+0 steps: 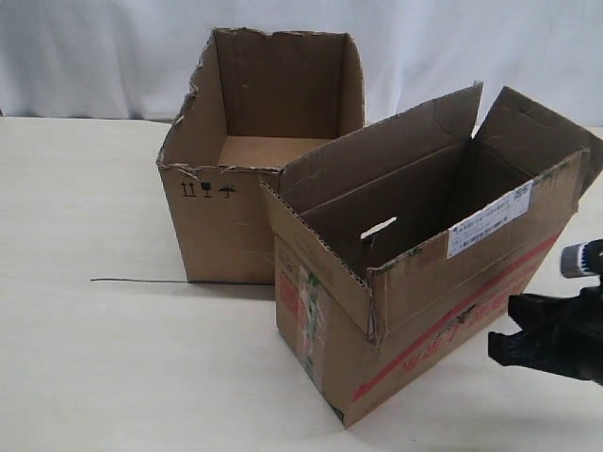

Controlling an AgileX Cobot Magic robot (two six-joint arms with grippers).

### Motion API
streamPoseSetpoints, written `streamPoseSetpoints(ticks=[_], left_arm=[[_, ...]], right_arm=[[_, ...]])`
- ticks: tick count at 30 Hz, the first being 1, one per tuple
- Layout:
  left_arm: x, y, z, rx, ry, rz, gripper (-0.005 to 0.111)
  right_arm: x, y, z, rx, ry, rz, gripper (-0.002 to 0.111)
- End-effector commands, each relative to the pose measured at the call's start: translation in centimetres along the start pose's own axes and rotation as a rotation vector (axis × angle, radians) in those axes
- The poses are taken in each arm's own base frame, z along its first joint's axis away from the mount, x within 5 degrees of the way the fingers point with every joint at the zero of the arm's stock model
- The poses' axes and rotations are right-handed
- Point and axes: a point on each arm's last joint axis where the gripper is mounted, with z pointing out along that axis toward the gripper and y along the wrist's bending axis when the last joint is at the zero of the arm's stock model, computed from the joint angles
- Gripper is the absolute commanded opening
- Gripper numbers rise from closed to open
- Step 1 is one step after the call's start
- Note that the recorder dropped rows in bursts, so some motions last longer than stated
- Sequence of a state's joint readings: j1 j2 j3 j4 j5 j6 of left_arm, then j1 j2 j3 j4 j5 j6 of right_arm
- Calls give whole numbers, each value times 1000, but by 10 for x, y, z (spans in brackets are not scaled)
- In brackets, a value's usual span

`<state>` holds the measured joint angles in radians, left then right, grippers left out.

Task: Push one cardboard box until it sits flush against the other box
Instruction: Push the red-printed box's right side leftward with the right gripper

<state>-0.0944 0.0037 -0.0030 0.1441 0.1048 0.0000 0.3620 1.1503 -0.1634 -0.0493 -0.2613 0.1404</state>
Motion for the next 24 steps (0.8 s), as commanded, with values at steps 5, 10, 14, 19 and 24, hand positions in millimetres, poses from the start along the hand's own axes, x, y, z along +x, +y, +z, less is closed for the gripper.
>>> streamPoseSetpoints(ticks=[5,10,14,19,24], left_arm=[[0,0,0,-1,-12,1,0],[0,0,0,-1,-12,1,0],[0,0,0,-1,-5,1,0],[0,0,0,-1,-8,1,0],[0,0,0,-1,-8,1,0]], right_arm=[[8,0,22,-3,61,-24,5],[-7,-3,21,20,-113,67,5],[-14,-5,20,38,-192,110,5],[-20,-7,19,51,-262,126,5],[-16,-6,19,51,-204,122,5]])
